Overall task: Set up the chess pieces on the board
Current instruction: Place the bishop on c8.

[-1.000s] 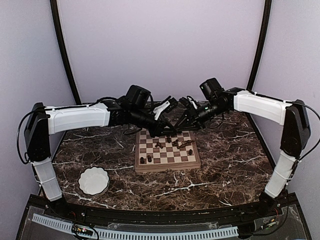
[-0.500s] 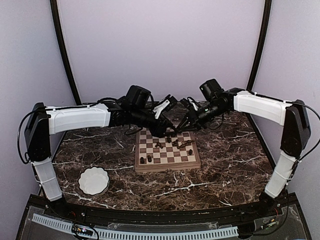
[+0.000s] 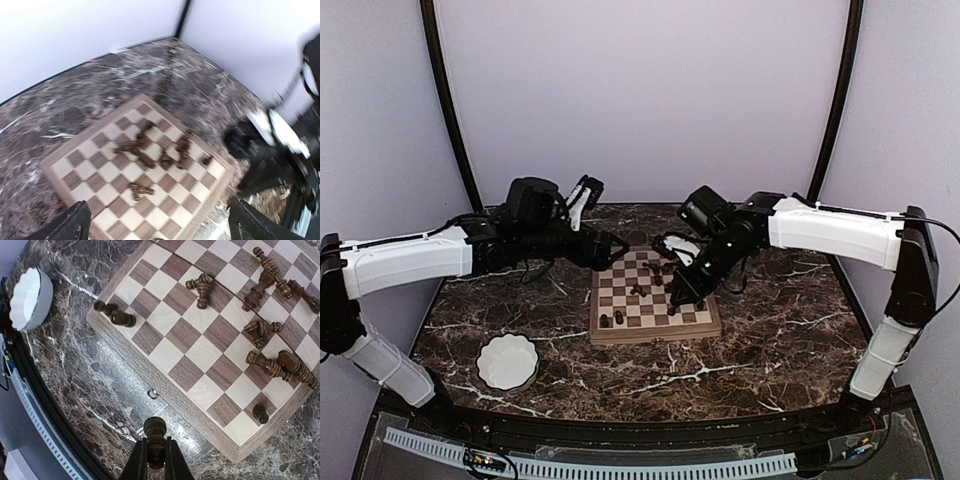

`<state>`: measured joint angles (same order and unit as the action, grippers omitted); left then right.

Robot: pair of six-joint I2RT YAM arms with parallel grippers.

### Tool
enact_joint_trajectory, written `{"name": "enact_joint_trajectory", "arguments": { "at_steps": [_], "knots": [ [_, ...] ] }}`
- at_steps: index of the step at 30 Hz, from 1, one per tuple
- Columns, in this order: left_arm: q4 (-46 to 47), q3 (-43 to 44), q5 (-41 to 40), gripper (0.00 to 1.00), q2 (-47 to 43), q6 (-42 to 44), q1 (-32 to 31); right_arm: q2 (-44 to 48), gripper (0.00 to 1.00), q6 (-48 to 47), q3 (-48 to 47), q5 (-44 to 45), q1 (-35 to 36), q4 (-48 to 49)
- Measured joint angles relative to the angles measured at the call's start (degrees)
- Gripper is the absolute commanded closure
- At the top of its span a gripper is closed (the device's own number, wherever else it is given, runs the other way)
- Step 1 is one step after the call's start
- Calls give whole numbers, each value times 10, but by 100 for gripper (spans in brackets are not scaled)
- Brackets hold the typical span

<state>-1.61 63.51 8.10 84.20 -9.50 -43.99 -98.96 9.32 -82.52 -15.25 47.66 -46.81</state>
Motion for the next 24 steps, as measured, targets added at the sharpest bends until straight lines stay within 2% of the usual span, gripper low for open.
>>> {"name": "enact_joint_trajectory", "arguments": {
  "at_steps": [6,10,16,24],
  "knots": [
    [9,-22,-91,1,-21,-78,24,-23,98,-22,-2,95,57,-16],
    [-5,-21,-127,1,-20,-111,24,-41,98,-26,-3,139,68,-25],
    [-19,-21,-144,1,-19,-154,24,-53,98,-26,-10,191,67,-34],
    [-19,-21,-117,5,-6,-162,25,-69,97,-26,-13,204,67,-33]
  ]
}}
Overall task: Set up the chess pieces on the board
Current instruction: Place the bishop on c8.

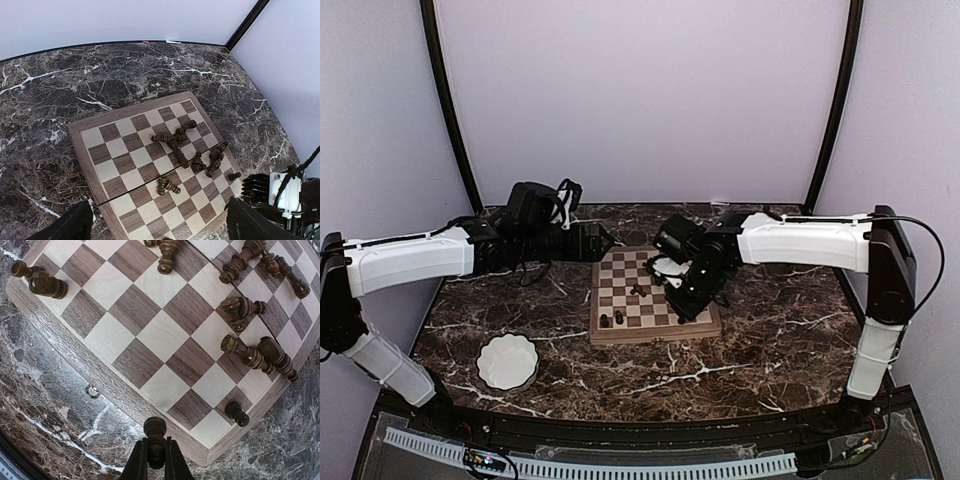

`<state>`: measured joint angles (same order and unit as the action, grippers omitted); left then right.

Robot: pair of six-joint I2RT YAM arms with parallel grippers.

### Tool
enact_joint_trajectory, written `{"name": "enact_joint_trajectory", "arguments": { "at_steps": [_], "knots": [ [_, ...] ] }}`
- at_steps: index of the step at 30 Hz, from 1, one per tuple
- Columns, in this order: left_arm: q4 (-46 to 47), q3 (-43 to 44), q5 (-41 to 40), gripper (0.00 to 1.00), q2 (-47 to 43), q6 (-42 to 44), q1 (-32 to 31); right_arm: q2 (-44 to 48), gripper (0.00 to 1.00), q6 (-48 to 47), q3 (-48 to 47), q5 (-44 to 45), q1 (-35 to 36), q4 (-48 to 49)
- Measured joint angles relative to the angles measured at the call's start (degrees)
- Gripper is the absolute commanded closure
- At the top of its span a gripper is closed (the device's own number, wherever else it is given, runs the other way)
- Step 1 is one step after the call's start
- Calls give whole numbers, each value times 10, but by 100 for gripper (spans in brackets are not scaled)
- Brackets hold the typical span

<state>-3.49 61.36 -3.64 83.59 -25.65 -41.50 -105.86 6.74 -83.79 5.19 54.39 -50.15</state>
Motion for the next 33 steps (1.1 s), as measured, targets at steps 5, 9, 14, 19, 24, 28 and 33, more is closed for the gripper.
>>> {"name": "enact_joint_trajectory", "arguments": {
  "at_steps": [5,9,14,19,24,28,33],
  "knots": [
    [2,0,13,7,0,6,0,-9,97,0,0,1,0,4],
    [2,0,21,9,0,10,0,-18,96,0,-6,5,0,7],
    [5,0,36,13,1,14,0,-28,96,0,-13,12,0,14],
    [6,3,56,14,10,15,0,-40,95,0,-16,14,0,22],
    [7,3,67,15,20,15,0,-42,92,0,-16,15,-3,24],
    [7,4,73,15,22,15,0,-42,92,0,-16,15,-6,26],
    [9,11,78,15,27,15,0,-42,91,0,-16,15,-9,33]
  ]
}}
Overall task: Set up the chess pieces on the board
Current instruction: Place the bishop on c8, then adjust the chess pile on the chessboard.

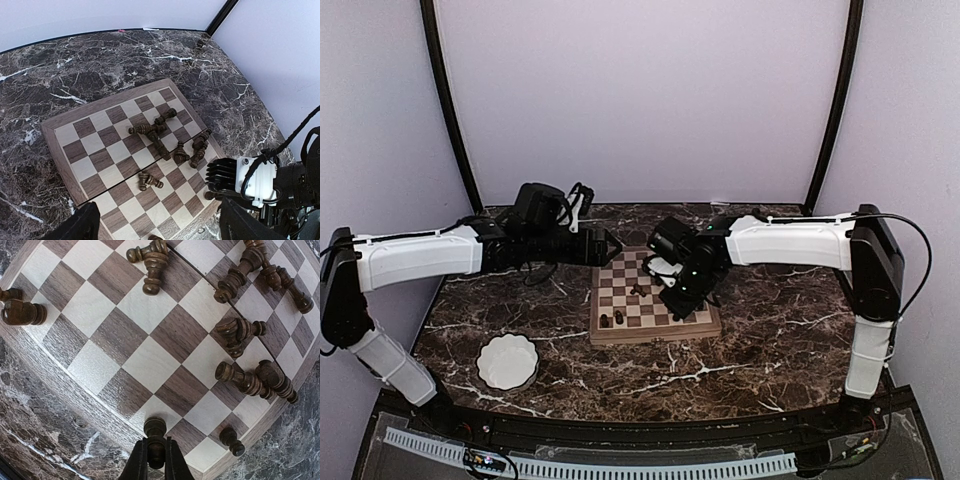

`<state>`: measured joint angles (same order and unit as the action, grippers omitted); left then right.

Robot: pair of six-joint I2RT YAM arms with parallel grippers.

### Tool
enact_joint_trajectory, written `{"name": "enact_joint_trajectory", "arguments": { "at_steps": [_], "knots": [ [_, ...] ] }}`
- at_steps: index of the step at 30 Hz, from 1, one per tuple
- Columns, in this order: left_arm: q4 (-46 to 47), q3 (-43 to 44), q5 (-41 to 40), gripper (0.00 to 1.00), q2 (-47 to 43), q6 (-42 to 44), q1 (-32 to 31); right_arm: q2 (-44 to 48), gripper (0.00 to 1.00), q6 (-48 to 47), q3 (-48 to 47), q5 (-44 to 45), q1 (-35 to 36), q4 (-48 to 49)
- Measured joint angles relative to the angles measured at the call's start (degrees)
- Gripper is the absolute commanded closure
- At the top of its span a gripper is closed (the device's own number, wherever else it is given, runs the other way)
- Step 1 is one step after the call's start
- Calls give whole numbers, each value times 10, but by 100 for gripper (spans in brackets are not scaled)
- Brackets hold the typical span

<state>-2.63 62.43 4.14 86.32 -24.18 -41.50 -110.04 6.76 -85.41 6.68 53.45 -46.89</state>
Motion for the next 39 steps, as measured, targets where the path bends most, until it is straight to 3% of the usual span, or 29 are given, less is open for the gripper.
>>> {"name": "enact_joint_trajectory", "arguments": {
  "at_steps": [12,23,26,29,31,39],
  "knots": [
    [0,11,10,15,14,2,0,-8,83,0,0,-11,-3,6],
    [0,14,13,16,20,8,0,-17,66,3,-7,-20,-4,-3],
    [-8,26,15,21,28,14,0,-14,65,6,-21,-22,-7,-10],
    [-19,50,16,36,44,21,0,5,64,14,-27,-32,-23,-9],
    [-43,79,16,40,64,24,1,32,64,23,-26,-42,-47,-8],
    [-163,215,26,45,187,34,-3,124,68,45,6,-56,-134,25]
  ]
}}
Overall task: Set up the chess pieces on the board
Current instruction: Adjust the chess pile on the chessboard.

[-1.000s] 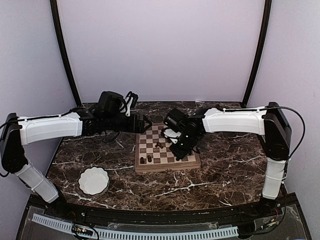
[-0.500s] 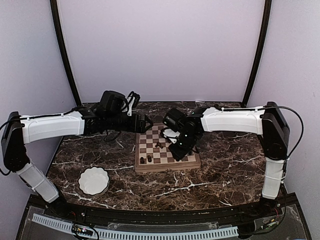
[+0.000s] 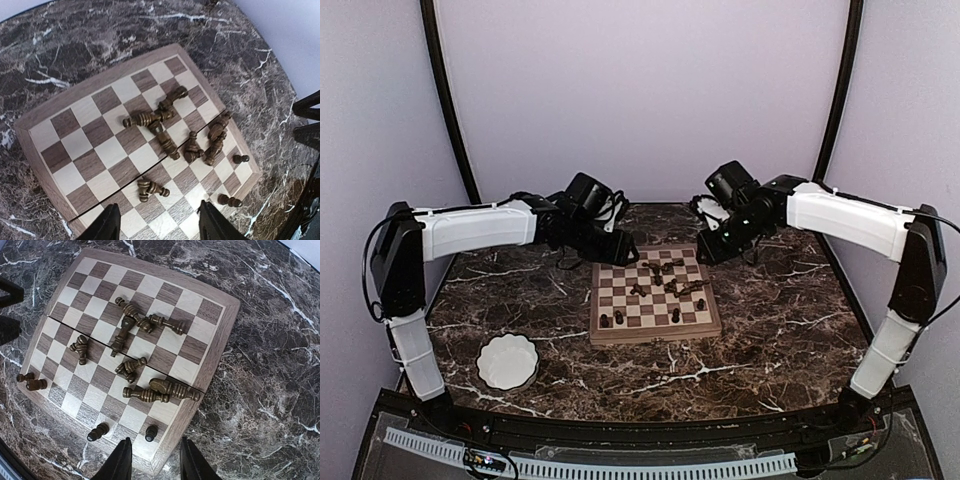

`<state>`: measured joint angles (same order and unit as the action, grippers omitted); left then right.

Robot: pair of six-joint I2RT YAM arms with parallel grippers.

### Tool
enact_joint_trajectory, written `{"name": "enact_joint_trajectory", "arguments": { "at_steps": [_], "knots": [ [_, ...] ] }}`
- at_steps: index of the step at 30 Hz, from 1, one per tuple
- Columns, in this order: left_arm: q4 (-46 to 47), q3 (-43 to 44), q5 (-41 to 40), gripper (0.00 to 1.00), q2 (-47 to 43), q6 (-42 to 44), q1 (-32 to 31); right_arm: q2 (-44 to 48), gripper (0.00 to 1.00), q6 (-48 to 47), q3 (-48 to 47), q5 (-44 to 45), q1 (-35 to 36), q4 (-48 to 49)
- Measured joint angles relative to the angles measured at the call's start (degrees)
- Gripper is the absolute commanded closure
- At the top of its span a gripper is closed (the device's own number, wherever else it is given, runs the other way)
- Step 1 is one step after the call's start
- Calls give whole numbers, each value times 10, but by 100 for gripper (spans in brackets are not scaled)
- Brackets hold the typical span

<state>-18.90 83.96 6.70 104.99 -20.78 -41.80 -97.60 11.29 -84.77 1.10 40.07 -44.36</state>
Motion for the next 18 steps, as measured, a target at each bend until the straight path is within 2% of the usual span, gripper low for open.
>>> {"name": "enact_joint_trajectory", "arguments": {
  "at_steps": [6,11,18],
  "knots": [
    [-49,14,17,45,39,-5,-1,-19,75,14,18,-3,-26,10],
    [-61,45,43,46,49,-8,-2,-68,75,24,17,-12,-59,16],
    [-61,65,61,45,49,18,-16,-115,74,31,17,-36,-65,16]
  ]
}}
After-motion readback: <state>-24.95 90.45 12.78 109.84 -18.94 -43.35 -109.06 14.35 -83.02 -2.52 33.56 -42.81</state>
